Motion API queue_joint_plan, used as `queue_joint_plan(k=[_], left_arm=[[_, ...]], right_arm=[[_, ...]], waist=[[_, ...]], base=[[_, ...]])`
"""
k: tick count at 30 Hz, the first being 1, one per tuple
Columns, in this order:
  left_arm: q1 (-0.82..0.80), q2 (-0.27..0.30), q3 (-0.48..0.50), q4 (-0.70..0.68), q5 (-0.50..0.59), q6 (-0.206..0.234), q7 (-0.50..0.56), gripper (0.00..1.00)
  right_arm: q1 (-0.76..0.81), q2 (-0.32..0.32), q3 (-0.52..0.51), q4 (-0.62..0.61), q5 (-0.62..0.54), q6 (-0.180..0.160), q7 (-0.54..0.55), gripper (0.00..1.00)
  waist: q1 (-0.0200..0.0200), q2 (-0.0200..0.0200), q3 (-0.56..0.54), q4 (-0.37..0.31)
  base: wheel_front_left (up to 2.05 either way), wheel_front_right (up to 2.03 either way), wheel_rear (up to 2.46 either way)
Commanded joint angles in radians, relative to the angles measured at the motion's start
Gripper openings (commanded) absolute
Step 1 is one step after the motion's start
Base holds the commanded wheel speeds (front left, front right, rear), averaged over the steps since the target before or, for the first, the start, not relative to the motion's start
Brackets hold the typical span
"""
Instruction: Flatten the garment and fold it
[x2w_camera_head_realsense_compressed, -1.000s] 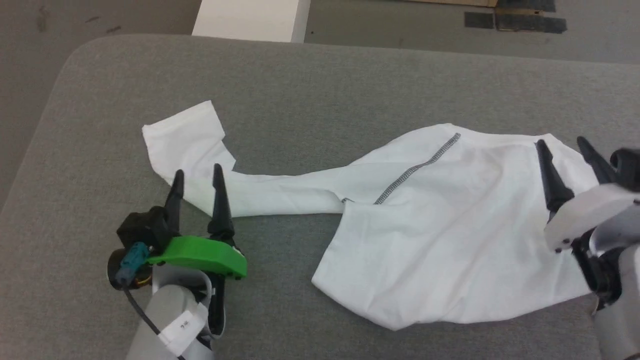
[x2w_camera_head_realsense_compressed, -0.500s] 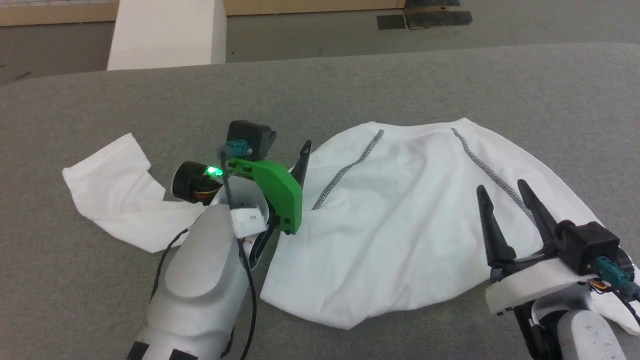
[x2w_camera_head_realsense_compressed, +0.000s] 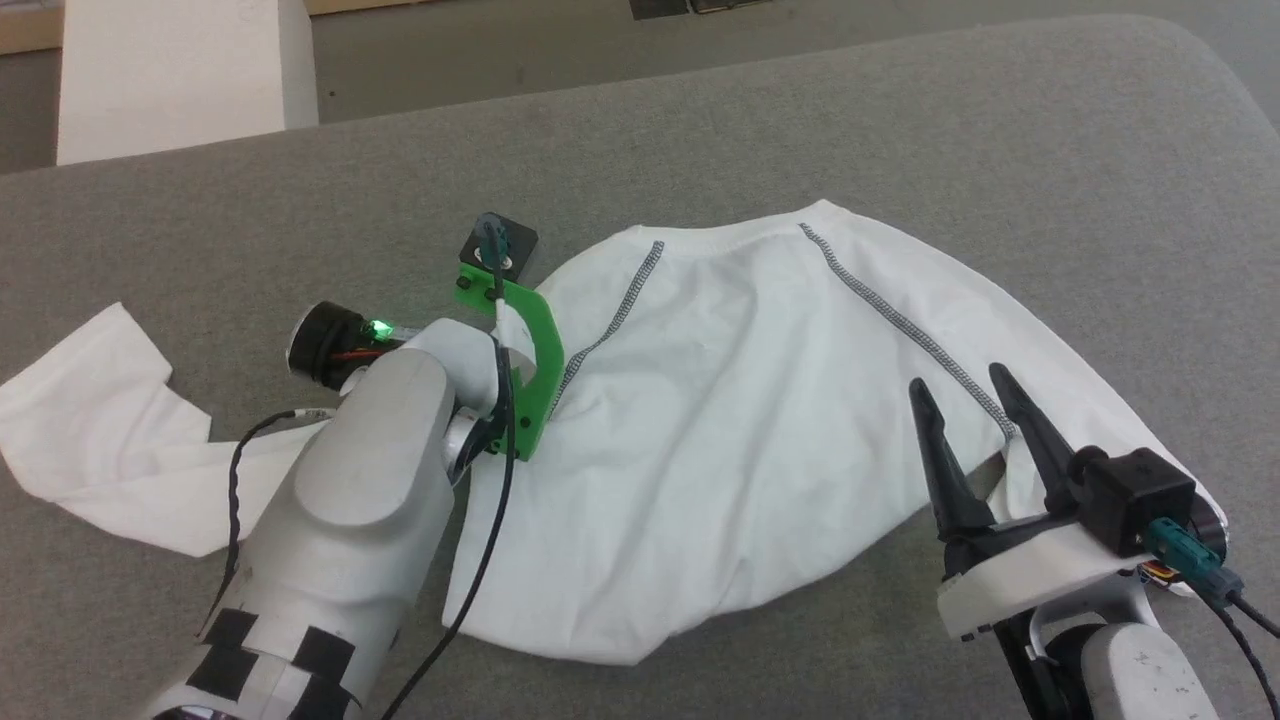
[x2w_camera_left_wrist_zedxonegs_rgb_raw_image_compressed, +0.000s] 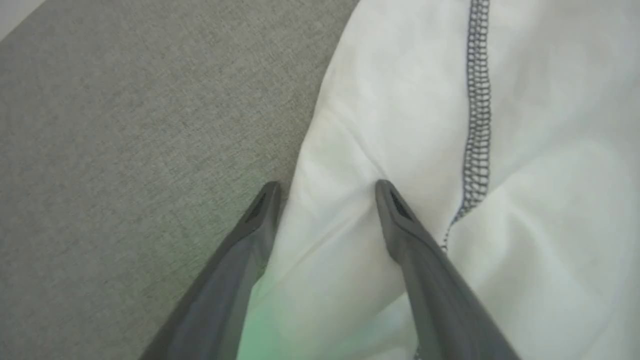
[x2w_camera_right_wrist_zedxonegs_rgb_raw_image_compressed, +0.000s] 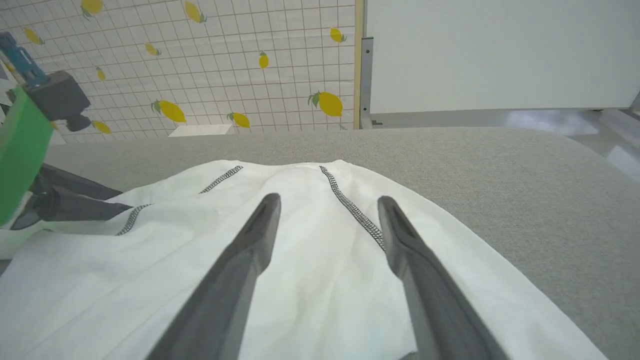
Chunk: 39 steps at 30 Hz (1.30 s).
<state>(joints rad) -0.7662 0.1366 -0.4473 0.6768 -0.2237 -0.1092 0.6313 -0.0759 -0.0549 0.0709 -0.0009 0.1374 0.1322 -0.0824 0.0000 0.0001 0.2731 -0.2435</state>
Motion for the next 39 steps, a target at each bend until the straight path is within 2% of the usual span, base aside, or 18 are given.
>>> queue_joint_plan(k=[1, 6, 8, 10, 16, 20, 24, 28, 39], left_arm=[[-0.006, 0.010, -0.012, 0.008, -0.011, -0.009, 0.034, 1.00], [0.000, 0.051, -0.041, 0.004, -0.022, -0.015, 0.121, 1.00], [0.002, 0.060, -0.041, -0.004, -0.036, -0.017, 0.131, 0.00], [0.000, 0.075, -0.036, -0.027, -0.045, -0.017, 0.110, 0.00], [-0.013, 0.131, 0.025, -0.098, -0.050, 0.022, -0.058, 0.00], [-0.012, 0.160, 0.063, -0.117, -0.076, 0.027, -0.106, 0.00], [-0.009, 0.173, 0.080, -0.130, -0.110, 0.017, -0.104, 0.00], [-0.022, 0.165, 0.073, -0.151, -0.132, 0.007, -0.095, 0.00], [-0.082, 0.143, 0.042, -0.168, -0.148, -0.005, -0.108, 0.00]], right_arm=[[0.000, 0.003, 0.001, 0.002, -0.005, -0.002, -0.007, 1.00], [-0.005, 0.004, 0.005, 0.001, 0.008, -0.002, -0.014, 1.00], [-0.008, 0.004, 0.014, 0.002, 0.017, -0.002, -0.012, 1.00], [-0.011, 0.004, 0.020, 0.003, 0.022, -0.002, -0.011, 1.00], [-0.037, 0.004, 0.006, -0.006, 0.013, -0.002, 0.001, 1.00], [-0.104, -0.029, -0.001, -0.004, -0.003, -0.002, 0.034, 1.00], [-0.221, -0.101, 0.023, 0.059, -0.019, -0.002, 0.128, 1.00], [-0.351, -0.170, 0.075, 0.183, -0.013, -0.002, 0.250, 1.00], [-0.620, -0.263, 0.259, 0.477, 0.049, -0.002, 0.567, 1.00]], waist=[[0.0000, -0.0001, 0.009, -0.013], [0.0000, -0.0001, 0.018, -0.025], [0.0000, -0.0001, 0.021, -0.028], [0.0000, -0.0001, 0.024, -0.029], [0.0000, -0.0001, 0.031, -0.008], [0.0000, -0.0001, 0.035, 0.015], [0.0000, -0.0001, 0.051, 0.041], [0.0000, -0.0001, 0.077, 0.076], [0.0000, -0.0001, 0.145, 0.136]], base=[[0.00, 0.00, 0.00], [0.00, 0.00, 0.00], [0.00, 0.00, 0.00], [0.00, 0.00, 0.00], [0.00, 0.00, 0.00], [0.00, 0.00, 0.00], [0.00, 0.00, 0.00], [0.00, 0.00, 0.00], [0.00, 0.00, 0.00]])
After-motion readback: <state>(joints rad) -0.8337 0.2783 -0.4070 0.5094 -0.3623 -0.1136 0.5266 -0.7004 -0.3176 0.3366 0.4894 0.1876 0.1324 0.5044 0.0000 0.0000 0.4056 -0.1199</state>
